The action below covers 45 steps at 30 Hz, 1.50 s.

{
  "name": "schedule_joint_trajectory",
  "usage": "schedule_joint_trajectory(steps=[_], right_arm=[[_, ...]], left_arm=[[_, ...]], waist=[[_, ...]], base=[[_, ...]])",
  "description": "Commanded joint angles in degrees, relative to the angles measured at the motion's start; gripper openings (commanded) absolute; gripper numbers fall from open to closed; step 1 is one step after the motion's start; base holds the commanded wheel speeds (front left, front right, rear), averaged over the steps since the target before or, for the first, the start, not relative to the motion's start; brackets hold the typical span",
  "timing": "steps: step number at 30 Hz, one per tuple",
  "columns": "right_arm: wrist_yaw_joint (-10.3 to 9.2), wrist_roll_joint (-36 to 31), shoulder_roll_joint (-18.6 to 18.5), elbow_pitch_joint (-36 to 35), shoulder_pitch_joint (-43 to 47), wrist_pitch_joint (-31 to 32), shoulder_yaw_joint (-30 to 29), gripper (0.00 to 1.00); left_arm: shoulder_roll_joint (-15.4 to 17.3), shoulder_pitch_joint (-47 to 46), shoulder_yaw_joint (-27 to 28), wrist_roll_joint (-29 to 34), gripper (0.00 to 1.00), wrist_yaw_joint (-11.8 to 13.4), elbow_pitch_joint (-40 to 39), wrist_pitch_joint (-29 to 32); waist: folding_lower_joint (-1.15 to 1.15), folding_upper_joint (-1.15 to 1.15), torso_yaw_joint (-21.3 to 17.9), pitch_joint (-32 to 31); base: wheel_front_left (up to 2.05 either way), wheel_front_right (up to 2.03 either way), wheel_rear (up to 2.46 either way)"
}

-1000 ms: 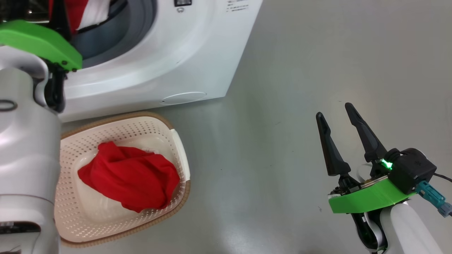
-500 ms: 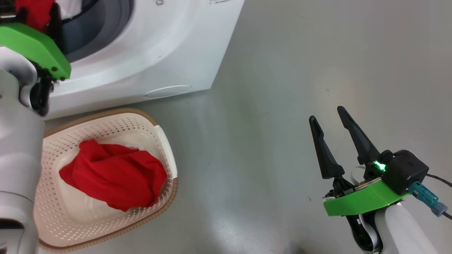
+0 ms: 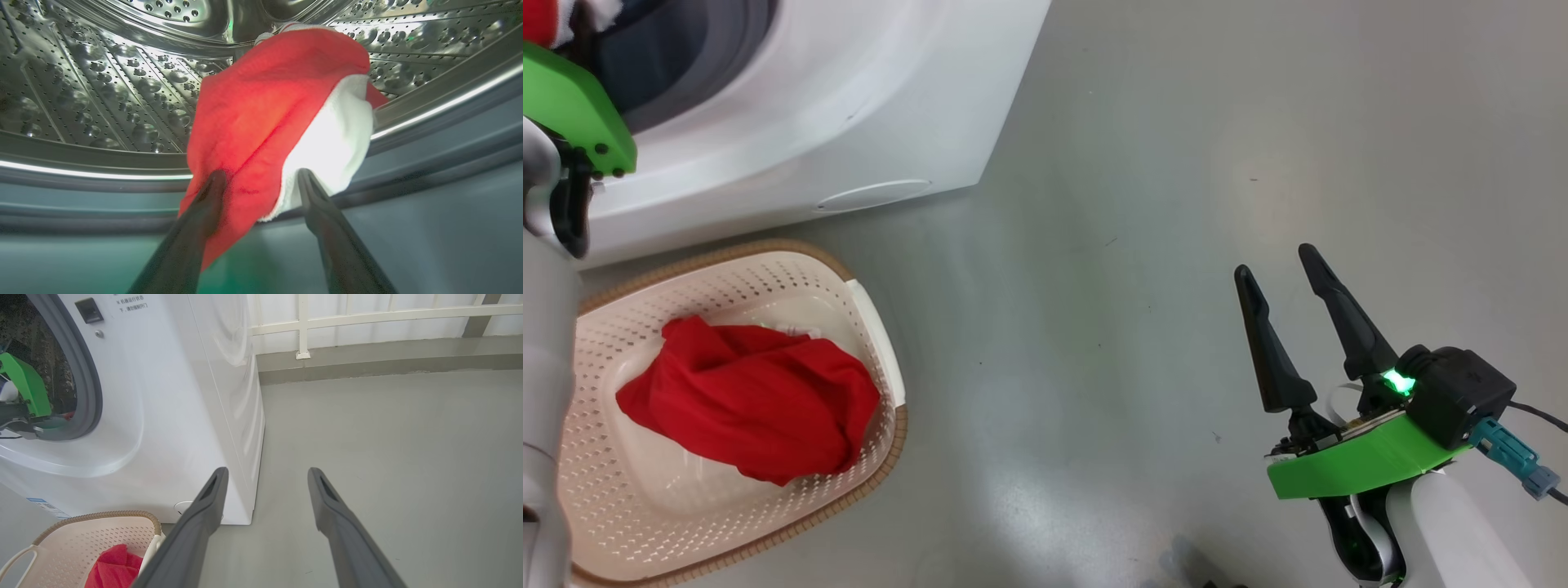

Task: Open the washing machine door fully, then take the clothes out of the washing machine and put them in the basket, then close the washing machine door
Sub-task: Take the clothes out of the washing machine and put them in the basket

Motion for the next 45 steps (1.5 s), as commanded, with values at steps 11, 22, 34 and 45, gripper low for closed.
schedule_joint_trajectory(steps=[11,22,34,45], right_arm=[[0.36,0.83,0.00,-0.83,-1.08,-0.36,1.61,1.00],[0.36,0.60,0.05,-0.67,-1.94,-0.36,1.18,1.00],[0.36,0.16,-0.03,0.04,-2.03,-0.36,0.69,1.00],[0.36,-0.43,-0.54,0.62,0.06,-0.36,-0.15,1.00]], left_arm=[[2.06,-0.38,-0.13,-0.17,0.00,2.22,-0.76,-2.33],[2.77,5.02,5.56,-4.04,0.00,0.66,-10.43,-10.40],[1.55,26.10,18.55,0.54,0.00,0.40,-38.26,-10.45],[-5.04,41.44,24.34,6.36,0.00,-2.87,-55.11,-10.45]], waist=[[0.00,0.00,0.57,-0.64],[0.00,0.00,2.99,-2.81],[0.00,0.00,4.81,-7.01],[0.00,0.00,8.30,-14.25]], base=[[0.00,0.00,0.00],[0.00,0.00,0.00],[0.00,0.00,0.00],[0.00,0.00,0.00]])
